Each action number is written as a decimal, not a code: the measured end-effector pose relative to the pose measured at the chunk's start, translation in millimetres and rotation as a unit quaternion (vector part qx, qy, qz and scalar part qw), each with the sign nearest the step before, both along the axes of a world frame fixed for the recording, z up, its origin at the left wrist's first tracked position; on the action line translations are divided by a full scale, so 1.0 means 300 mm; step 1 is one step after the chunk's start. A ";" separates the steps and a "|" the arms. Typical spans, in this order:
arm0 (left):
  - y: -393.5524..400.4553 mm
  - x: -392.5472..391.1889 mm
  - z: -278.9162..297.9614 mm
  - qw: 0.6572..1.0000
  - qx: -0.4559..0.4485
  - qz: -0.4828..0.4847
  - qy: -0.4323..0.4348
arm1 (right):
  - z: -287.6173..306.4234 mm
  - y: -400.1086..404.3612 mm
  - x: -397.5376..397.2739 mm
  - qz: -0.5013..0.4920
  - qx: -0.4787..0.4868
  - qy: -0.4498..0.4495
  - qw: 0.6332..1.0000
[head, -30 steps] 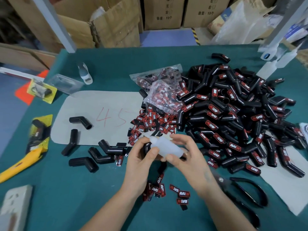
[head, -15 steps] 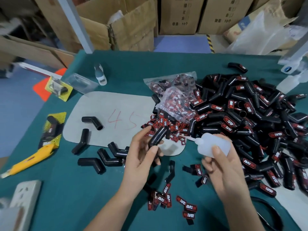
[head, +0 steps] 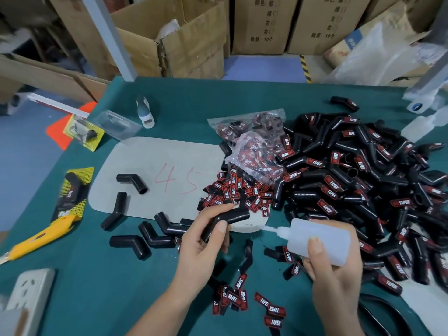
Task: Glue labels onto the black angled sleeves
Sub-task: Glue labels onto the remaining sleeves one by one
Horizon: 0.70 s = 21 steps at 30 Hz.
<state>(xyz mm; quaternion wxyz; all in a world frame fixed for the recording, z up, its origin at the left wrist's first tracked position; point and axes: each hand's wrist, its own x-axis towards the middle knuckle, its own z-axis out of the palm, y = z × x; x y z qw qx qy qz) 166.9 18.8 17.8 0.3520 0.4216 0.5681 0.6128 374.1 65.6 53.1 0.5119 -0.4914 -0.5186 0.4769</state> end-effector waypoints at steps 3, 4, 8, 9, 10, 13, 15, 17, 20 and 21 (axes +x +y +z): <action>0.000 -0.001 -0.003 1.000 0.012 -0.010 -0.014 | 0.024 -0.008 -0.012 -0.002 0.029 -0.012 1.000; -0.001 -0.001 -0.005 1.000 0.014 -0.019 -0.020 | 0.030 -0.007 -0.016 -0.001 0.034 -0.013 0.999; -0.008 0.001 -0.015 0.998 0.004 -0.047 -0.029 | 0.045 -0.006 -0.024 0.003 0.041 -0.017 0.999; -0.010 0.001 -0.017 0.998 0.002 -0.049 -0.029 | 0.046 -0.005 -0.024 0.001 0.039 -0.017 0.999; -0.010 0.001 -0.017 0.998 0.002 -0.048 -0.029 | 0.043 -0.005 -0.023 -0.001 0.038 -0.017 0.999; -0.010 0.001 -0.017 0.999 0.002 -0.046 -0.026 | 0.036 -0.006 -0.019 -0.006 0.031 -0.013 0.999; -0.011 0.000 -0.017 0.999 0.009 -0.046 -0.023 | 0.028 -0.003 -0.015 -0.008 0.027 -0.014 1.000; -0.012 0.002 -0.016 0.999 0.009 -0.044 -0.015 | 0.019 0.000 -0.010 -0.008 0.019 -0.018 1.000; -0.006 0.007 -0.010 0.999 0.024 -0.026 -0.008 | 0.009 0.005 -0.003 -0.009 -0.002 -0.011 1.000; -0.004 0.008 -0.007 0.999 0.035 -0.018 -0.001 | 0.006 0.007 -0.003 -0.007 -0.014 -0.005 1.000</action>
